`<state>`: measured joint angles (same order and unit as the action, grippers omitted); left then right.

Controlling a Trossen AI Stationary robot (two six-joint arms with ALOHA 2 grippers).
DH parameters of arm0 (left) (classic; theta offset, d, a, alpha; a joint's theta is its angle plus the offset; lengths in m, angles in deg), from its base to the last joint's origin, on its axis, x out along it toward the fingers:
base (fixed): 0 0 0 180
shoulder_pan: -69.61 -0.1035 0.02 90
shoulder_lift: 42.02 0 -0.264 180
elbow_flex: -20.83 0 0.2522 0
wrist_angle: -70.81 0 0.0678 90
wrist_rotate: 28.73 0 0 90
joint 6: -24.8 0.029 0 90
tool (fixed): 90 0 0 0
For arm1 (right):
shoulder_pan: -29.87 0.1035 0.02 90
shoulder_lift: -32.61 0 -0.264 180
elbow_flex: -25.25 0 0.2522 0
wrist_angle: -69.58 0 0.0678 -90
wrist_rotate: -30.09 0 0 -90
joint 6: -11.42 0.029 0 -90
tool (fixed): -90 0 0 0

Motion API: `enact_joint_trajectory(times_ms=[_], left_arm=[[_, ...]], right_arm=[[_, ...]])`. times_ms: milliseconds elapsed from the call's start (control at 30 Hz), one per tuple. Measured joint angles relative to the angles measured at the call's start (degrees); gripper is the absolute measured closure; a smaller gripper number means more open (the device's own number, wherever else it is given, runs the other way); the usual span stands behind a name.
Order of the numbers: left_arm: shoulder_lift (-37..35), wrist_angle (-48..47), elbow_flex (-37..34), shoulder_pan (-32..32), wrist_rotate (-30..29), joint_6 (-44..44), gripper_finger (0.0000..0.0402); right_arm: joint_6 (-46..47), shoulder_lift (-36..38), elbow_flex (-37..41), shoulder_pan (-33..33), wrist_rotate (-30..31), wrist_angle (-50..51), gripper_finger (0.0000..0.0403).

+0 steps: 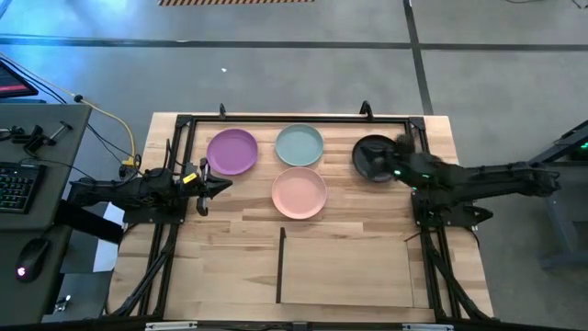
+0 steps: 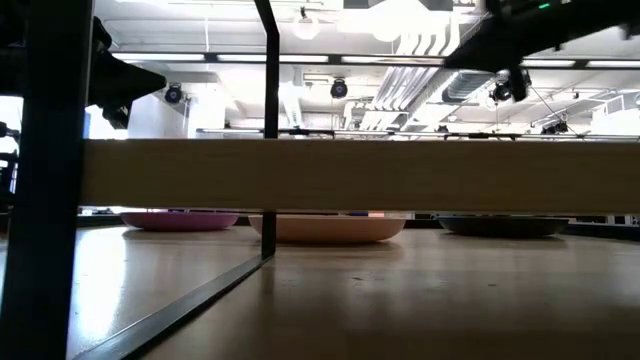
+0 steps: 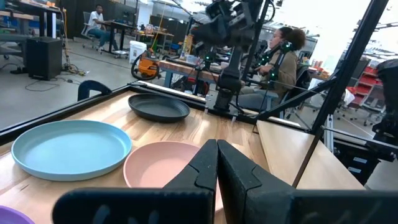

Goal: Place and stack plates onto a shelf
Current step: Put the blue plate on the shelf

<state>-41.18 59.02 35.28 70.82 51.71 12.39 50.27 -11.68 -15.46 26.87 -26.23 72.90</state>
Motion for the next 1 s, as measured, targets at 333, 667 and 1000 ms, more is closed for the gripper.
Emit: enact_joint_trajectory(times_ms=[333, 667, 1000], left_arm=[[0.0, 0.0, 0.0, 0.0, 0.0, 0.0, 0.0402], [0.0, 0.0, 0.0, 0.0, 0.0, 0.0, 0.0402], [0.0, 0.0, 0.0, 0.0, 0.0, 0.0, 0.0402]], right_arm=[[16.0, -29.7, -18.3, -14.4, -14.0, 21.9, 0.0249], [16.6, -52.8, -36.7, -21.4, -20.7, 31.0, 0.0236], [18.8, -64.6, -42.5, -21.9, -25.7, 34.7, 0.0256]])
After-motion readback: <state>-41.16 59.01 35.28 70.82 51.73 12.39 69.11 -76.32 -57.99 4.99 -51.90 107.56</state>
